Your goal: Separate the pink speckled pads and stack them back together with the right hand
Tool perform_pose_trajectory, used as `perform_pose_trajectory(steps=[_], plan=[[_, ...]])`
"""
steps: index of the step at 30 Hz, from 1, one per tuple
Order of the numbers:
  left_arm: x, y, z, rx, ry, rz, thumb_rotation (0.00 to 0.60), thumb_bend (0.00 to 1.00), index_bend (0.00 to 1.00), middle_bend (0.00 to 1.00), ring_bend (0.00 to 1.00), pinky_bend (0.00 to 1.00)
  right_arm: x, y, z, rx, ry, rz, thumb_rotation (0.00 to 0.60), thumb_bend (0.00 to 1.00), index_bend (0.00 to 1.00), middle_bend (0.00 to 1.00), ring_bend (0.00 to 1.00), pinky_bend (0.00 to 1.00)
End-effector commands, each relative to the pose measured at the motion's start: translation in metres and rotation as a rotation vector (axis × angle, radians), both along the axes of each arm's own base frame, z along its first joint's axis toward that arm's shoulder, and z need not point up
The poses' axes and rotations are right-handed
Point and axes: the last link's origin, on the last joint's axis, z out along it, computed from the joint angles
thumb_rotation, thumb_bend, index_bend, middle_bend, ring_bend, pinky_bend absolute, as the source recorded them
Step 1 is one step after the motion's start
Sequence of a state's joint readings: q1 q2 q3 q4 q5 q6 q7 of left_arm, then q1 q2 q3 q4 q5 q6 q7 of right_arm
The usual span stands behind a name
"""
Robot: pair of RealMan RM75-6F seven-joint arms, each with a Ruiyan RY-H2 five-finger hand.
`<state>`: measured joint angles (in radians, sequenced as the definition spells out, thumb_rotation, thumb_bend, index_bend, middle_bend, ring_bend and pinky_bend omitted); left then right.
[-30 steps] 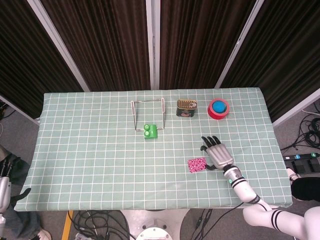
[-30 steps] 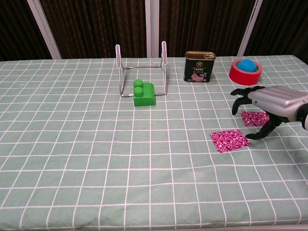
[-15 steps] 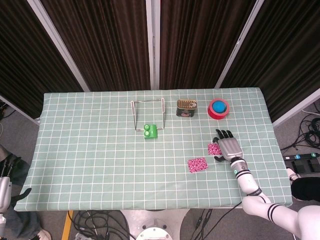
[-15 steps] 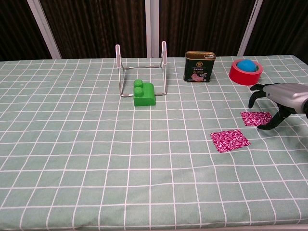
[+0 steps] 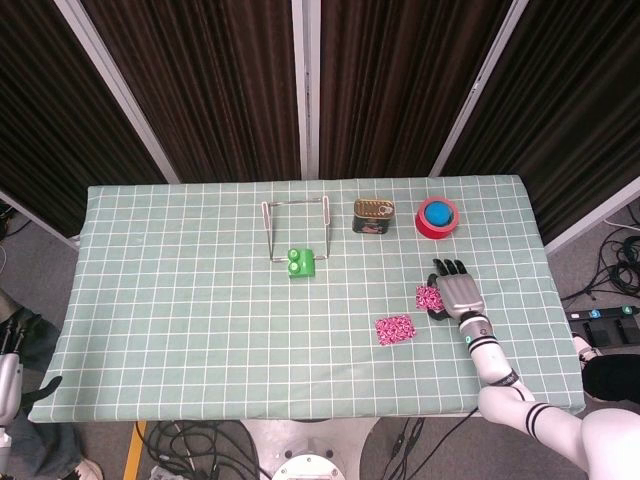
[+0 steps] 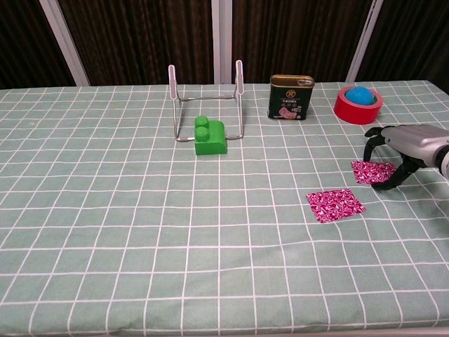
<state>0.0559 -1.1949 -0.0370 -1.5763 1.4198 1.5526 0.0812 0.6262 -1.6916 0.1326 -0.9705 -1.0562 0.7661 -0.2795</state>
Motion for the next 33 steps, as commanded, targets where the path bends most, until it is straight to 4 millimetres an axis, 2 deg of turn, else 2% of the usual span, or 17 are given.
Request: perform_pose_trajectory(steps=[1, 10, 16, 24, 28, 33], plan=[[0.0, 0.0, 0.0, 0.0, -0.001, 0.0, 0.6, 0.03, 0.18, 0.15, 0.12, 0.13, 0.0, 0.0, 0.0, -0.002, 0.0, 0.001, 0.511, 0.12, 0.38, 0.05, 0.0, 0.0], [0.0, 0.0, 0.0, 0.001, -0.002, -0.003, 0.6, 0.03, 0.18, 0.15, 0.12, 0.13, 0.007, -0.001, 0.013, -0.025, -0.019, 0.031, 0.513, 0.12, 0.39, 0.06, 0.0, 0.0], [0.001, 0.0, 0.0, 0.001, -0.002, -0.005, 0.6, 0.03, 0.18, 0.15, 0.12, 0.13, 0.027, 0.006, 0.018, 0.007, -0.052, 0.099, 0.513, 0.12, 0.39, 0.06, 0.0, 0.0], [0.0, -0.002, 0.001, 0.005, -0.004, 0.001, 0.6, 0.03, 0.18, 0.15, 0.12, 0.13, 0.066, 0.029, -0.002, 0.154, -0.102, 0.203, 0.513, 0.12, 0.38, 0.06, 0.0, 0.0], [-0.001, -0.002, 0.001, 0.006, -0.006, 0.004, 0.6, 0.03, 0.18, 0.15, 0.12, 0.13, 0.074, 0.035, -0.013, 0.196, -0.098, 0.223, 0.514, 0.12, 0.38, 0.06, 0.0, 0.0], [-0.002, -0.003, 0.001, 0.005, -0.009, 0.007, 0.6, 0.03, 0.18, 0.15, 0.12, 0.13, 0.074, 0.038, -0.019, 0.226, -0.078, 0.236, 0.513, 0.12, 0.38, 0.06, 0.0, 0.0]])
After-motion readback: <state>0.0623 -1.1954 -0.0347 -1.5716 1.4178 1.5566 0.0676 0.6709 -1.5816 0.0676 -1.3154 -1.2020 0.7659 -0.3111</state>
